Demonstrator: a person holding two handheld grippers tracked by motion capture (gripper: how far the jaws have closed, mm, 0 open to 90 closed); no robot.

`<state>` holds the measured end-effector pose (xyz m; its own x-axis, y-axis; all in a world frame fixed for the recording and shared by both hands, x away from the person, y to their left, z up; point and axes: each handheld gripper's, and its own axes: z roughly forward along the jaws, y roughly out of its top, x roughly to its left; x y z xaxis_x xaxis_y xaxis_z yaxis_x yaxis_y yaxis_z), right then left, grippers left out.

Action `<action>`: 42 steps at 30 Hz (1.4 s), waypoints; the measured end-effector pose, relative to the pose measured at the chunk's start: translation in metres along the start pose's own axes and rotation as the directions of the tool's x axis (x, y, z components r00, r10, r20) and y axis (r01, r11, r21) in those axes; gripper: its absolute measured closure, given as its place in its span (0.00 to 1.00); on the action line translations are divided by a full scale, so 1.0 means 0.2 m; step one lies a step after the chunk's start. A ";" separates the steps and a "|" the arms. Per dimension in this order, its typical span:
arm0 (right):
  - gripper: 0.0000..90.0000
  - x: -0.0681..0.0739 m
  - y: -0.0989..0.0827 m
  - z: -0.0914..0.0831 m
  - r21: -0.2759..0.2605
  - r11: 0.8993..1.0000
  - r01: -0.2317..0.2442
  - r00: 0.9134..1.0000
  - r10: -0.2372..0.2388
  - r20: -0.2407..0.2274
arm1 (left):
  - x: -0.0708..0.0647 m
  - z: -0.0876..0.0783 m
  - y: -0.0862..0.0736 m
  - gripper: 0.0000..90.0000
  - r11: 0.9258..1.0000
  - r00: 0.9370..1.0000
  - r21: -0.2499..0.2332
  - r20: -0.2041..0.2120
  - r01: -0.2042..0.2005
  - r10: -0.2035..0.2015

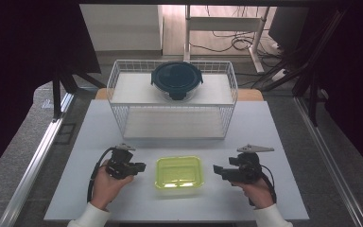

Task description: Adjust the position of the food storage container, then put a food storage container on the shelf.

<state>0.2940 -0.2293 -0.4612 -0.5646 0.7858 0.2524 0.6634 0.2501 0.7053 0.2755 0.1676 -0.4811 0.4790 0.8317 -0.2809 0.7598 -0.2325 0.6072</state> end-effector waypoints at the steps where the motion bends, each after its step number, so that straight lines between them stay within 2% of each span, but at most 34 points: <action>1: 0.25 0.00 0.00 0.00 -0.001 1.000 0.002 1.000 -0.002 -0.004 | 0.00 -0.02 0.00 0.79 1.000 1.000 -0.021 -0.010 -0.003 0.003; 3: 0.25 0.01 0.00 -0.01 -0.009 1.000 0.011 1.000 -0.012 -0.010 | -0.01 -0.04 0.00 0.59 0.999 1.000 -0.037 -0.028 -0.011 0.010; 5: 0.25 0.01 0.00 -0.01 -0.017 1.000 0.021 1.000 -0.021 -0.021 | 0.00 -0.06 -0.01 0.45 0.999 1.000 -0.051 -0.021 0.001 -0.002; 7: 0.25 0.02 0.00 -0.01 -0.017 1.000 0.026 0.999 -0.026 -0.031 | 0.01 -0.07 -0.01 0.37 0.998 1.000 -0.060 -0.001 0.023 -0.023; 10: 0.25 0.02 0.00 -0.02 -0.011 0.999 0.038 0.998 -0.039 -0.049 | 0.02 -0.08 -0.02 0.34 0.997 0.999 -0.065 0.016 0.050 -0.049; 13: 0.28 0.03 0.00 -0.02 -0.014 0.999 0.042 0.997 -0.042 -0.061 | 0.03 -0.08 -0.02 0.31 0.993 0.996 -0.079 0.014 0.083 -0.083; 19: 0.33 0.03 0.03 -0.05 -0.032 0.999 0.020 0.995 -0.023 -0.097 | 0.02 -0.08 -0.01 0.29 0.994 0.996 -0.074 0.030 0.082 -0.080; 24: 0.32 0.03 0.03 -0.03 -0.015 1.000 0.007 0.995 -0.008 -0.098 | 0.01 -0.05 -0.02 0.29 0.994 0.995 -0.062 0.062 0.085 -0.081; 30: 0.33 0.03 0.03 0.01 0.002 1.000 -0.007 0.992 0.007 -0.123 | 0.02 -0.04 -0.02 0.30 0.994 0.992 -0.054 0.086 0.095 -0.090; 35: 0.36 0.04 0.03 0.06 0.026 0.999 -0.027 0.988 0.030 -0.148 | 0.04 -0.03 -0.02 0.31 0.988 0.983 -0.059 0.123 0.144 -0.136; 38: 0.37 0.05 0.02 0.09 0.049 0.998 -0.033 0.987 0.040 -0.157 | 0.05 -0.01 -0.02 0.31 0.985 0.974 -0.044 0.160 0.169 -0.160; 41: 0.40 0.05 0.02 0.11 0.051 0.998 -0.046 0.984 0.054 -0.170 | 0.05 0.01 -0.02 0.33 0.982 0.963 -0.038 0.203 0.186 -0.175; 42: 0.41 0.05 0.02 0.11 0.053 0.997 -0.048 0.983 0.057 -0.174 | 0.05 0.01 -0.01 0.33 0.981 0.962 -0.037 0.210 0.189 -0.177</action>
<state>0.3022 -0.2068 -0.4705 -0.6029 0.6881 0.4038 0.7152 0.2418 0.6558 0.2803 0.1753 -0.4875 0.4184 0.7349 -0.5337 0.8198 -0.0526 0.5702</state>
